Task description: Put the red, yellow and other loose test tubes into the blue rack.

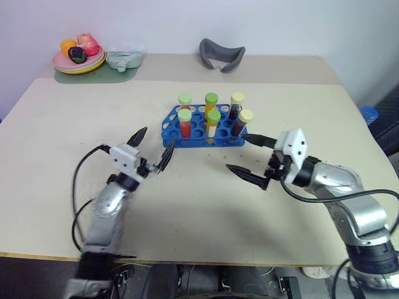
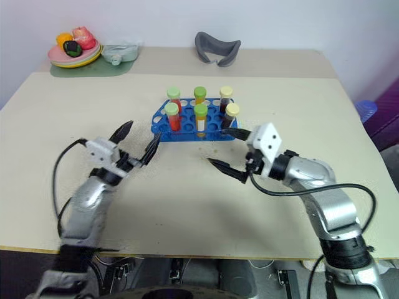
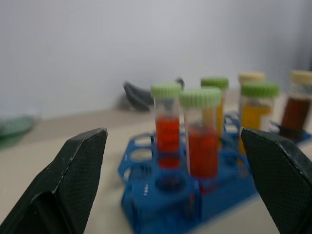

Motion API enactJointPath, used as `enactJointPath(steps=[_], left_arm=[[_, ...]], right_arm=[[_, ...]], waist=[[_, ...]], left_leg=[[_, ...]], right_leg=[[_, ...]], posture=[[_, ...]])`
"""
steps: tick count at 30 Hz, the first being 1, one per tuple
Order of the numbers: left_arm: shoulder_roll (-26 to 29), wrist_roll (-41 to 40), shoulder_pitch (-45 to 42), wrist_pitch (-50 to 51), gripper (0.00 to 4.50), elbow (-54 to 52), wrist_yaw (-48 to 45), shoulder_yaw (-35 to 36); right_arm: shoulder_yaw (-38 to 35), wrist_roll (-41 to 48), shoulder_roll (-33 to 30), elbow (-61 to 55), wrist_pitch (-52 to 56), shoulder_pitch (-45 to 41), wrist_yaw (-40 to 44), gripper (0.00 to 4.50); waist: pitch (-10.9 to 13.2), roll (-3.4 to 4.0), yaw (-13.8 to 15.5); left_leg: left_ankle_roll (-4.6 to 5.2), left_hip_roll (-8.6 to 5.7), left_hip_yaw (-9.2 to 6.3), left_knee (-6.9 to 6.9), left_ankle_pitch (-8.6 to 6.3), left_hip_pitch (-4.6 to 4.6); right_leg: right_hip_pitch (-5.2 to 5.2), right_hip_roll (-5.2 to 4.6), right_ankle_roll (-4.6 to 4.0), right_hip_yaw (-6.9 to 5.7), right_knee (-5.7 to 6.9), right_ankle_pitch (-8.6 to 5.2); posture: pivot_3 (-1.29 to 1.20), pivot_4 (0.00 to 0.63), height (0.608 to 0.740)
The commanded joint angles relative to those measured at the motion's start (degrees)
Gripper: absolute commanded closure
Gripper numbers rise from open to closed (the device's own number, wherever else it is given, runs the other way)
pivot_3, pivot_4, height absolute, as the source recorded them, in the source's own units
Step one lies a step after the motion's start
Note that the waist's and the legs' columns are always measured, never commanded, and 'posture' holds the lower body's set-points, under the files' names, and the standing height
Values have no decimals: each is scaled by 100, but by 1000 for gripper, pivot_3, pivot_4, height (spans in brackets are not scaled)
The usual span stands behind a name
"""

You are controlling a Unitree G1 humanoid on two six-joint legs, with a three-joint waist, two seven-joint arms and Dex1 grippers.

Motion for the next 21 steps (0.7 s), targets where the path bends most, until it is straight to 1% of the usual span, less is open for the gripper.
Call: enactJointPath(steps=[1, 3, 4, 7, 9, 13, 21], left_arm=[[674, -425, 284, 684, 43, -529, -341, 688], [1114, -494, 521, 982, 43, -526, -486, 1075], [1236, -564, 626, 1084, 43, -527, -549, 1238], [1497, -727, 936, 1349, 43, -567, -756, 1603], [1614, -812, 1095, 1515, 43, -614, -933, 1729], [1644, -817, 1157, 1722, 43, -741, -992, 1783], [1448, -667, 1151, 1887, 43, -960, -832, 1719]], right_arm=[[-913, 225, -498, 95, 65, 430, 326, 0], [-1351, 297, -766, 206, 106, 811, 506, 0], [-1530, 303, -859, 285, 97, 959, 572, 0], [-1922, 319, -1017, 478, 107, 1276, 688, 0], [-2032, 285, -1030, 597, 44, 1386, 716, 0], [-2020, 177, -923, 759, -122, 1447, 675, 0], [-1916, 143, -804, 806, -127, 1331, 487, 0]], waist=[[0, 0, 8], [0, 0, 3], [0, 0, -2], [0, 0, -6], [0, 0, -11], [0, 0, 2], [-1, 1, -5]], left_leg=[[1, 0, 1, 0, 0, 0], [7, -1, 1, 1, -4, 1], [35, -1, 2, 1, -20, 4], [37, 1, 3, 0, -21, 5], [37, 2, 4, 0, -21, 5], [37, 2, 5, 0, -21, 5], [35, 2, 7, 0, -20, 5]], right_leg=[[0, 0, 0, 0, 0, 0], [3, 2, 0, 0, 0, 0], [5, 1, 0, 0, -1, 0], [4, 3, 0, 2, 0, 0], [3, 3, -1, 3, 0, 0], [3, 7, -1, 4, 0, 0], [2, 6, -1, 7, 0, 0]], posture=[[0, 150, 735], [0, 150, 735], [0, 150, 735], [0, 150, 735], [0, 150, 735], [0, 150, 735], [0, 150, 735]])
